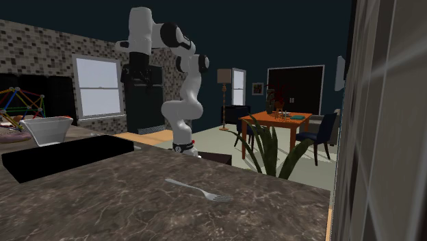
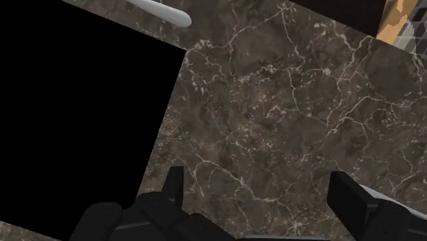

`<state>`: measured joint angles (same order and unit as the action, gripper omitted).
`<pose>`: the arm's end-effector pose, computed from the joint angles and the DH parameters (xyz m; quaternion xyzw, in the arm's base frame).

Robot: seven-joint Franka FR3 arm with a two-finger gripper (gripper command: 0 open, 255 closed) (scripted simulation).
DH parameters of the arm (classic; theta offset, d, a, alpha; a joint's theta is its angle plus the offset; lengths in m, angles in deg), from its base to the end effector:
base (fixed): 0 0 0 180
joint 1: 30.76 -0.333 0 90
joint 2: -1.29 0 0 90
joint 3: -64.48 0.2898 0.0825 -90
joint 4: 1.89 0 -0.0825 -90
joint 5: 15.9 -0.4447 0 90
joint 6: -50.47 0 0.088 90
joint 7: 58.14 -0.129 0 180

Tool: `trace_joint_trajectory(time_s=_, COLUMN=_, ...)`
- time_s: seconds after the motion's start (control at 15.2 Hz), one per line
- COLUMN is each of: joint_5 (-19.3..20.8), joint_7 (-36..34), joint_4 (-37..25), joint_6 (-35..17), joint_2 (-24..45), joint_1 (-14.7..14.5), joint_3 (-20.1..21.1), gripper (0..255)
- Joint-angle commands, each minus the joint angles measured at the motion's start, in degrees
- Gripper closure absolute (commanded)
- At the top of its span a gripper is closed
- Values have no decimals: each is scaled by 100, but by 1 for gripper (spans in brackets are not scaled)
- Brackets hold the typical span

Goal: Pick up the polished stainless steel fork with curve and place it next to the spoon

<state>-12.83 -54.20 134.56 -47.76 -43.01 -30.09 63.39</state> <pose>0.4050 -0.0192 0.5449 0.9981 0.0238 0.0520 0.0225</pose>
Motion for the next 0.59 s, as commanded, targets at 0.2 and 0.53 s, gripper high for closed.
trace_joint_trajectory(time_s=0.2, joint_5=-81, joint_7=201, joint_4=-58, joint_6=-425, joint_2=502, joint_1=-209, joint_3=60, gripper=0)
trace_joint_trajectory(time_s=0.53, joint_5=-212, joint_7=547, joint_4=-255, joint_6=-1059, joint_2=1364, joint_1=-539, joint_3=183, gripper=0)
